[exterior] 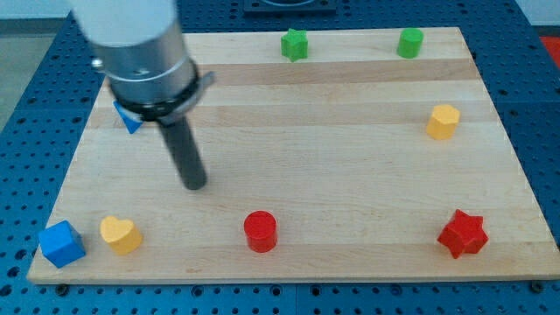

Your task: Adjust the red star diagonally bottom left to the yellow hexagon

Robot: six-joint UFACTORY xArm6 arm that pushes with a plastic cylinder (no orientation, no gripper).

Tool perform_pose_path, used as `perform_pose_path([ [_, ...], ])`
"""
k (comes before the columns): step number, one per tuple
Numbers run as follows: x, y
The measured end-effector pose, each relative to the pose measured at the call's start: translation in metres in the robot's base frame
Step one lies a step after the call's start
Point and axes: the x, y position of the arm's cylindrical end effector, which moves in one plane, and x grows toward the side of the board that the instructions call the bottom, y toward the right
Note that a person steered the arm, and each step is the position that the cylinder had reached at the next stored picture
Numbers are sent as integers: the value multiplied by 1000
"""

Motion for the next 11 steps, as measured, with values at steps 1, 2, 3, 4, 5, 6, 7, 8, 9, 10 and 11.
perform_pose_path([
  [1,8,84],
  [2,32,167],
  [3,56,220],
  [4,101,221],
  [5,118,225],
  [6,117,251],
  [7,118,311],
  [8,117,357],
  [9,108,344],
  [10,101,317],
  [11,86,305],
])
